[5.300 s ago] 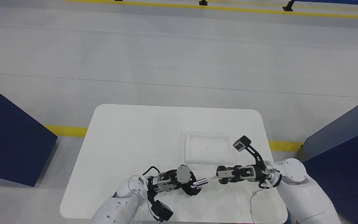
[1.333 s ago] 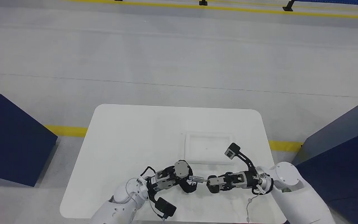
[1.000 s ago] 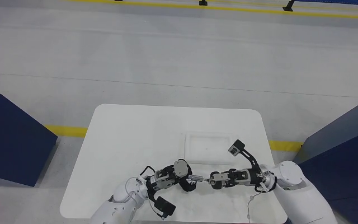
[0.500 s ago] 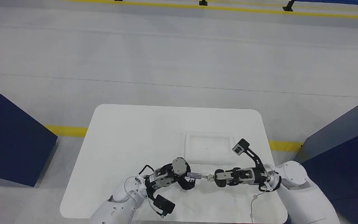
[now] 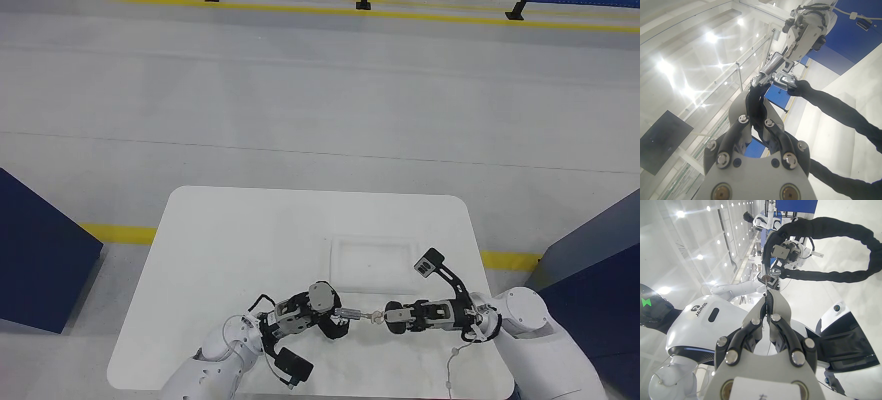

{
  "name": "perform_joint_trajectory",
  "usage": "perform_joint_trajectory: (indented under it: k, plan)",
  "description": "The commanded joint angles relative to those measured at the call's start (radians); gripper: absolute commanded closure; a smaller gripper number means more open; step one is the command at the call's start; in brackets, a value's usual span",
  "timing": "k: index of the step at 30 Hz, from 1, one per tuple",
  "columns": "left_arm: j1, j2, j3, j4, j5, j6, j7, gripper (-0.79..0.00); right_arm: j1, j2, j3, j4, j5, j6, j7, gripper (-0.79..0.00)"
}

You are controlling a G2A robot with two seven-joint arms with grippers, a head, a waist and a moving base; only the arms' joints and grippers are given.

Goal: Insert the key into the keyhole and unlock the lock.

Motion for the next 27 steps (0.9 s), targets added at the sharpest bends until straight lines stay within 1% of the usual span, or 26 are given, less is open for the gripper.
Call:
perform_joint_trajectory:
  k: [1,22,27]
  plan:
    - [0.0,0.0,0.0,0.0,0.003,0.001,0.0,0.0,0.0,-0.001,-0.001,0.001,-0.002,0.001,-0.002,0.0]
    - [0.005,0.003,0.0,-0.008,0.057,0.016,-0.038,0.0,-0.017,-0.003,-0.02,-0.04,-0.032,0.021,-0.004,0.0]
    - [0.008,0.004,-0.003,-0.013,0.074,0.038,-0.058,0.0,-0.019,-0.004,-0.027,-0.037,-0.036,0.051,-0.02,0.0]
